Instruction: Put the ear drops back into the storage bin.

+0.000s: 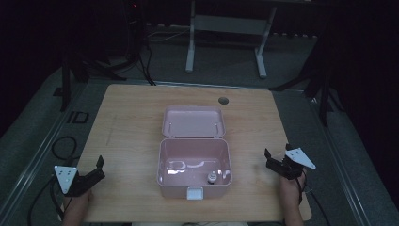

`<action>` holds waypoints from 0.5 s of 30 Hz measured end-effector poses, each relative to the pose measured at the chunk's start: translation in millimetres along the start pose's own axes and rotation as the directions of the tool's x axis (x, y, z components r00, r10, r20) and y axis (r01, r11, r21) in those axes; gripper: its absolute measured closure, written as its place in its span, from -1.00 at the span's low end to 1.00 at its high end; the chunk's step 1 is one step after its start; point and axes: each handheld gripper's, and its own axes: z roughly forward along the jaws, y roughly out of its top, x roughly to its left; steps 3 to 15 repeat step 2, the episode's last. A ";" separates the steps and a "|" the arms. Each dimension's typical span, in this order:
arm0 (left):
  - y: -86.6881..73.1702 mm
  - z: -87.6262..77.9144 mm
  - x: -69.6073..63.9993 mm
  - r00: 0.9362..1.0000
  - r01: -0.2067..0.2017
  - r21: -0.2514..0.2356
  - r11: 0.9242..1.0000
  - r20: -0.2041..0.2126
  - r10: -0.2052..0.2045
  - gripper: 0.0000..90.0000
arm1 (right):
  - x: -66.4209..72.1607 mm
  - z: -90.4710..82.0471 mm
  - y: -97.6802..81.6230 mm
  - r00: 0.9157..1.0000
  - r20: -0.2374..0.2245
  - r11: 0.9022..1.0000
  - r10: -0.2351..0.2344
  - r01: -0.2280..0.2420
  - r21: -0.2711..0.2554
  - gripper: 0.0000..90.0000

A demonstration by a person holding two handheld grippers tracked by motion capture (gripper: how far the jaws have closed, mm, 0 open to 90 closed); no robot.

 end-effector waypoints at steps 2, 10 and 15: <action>0.1 0.0 0.2 1.000 0.001 0.002 1.000 0.001 -0.001 -0.95 | 0.4 1.1 -0.5 1.000 0.002 1.000 -0.002 0.002 0.011 -0.73; 0.1 0.0 0.2 1.000 0.001 0.002 1.000 0.001 -0.001 -0.95 | 0.4 1.1 -0.5 1.000 0.002 1.000 -0.002 0.002 0.011 -0.73; 0.1 0.0 0.2 1.000 0.001 0.002 1.000 0.001 -0.001 -0.95 | 0.4 1.1 -0.5 1.000 0.002 1.000 -0.002 0.002 0.011 -0.73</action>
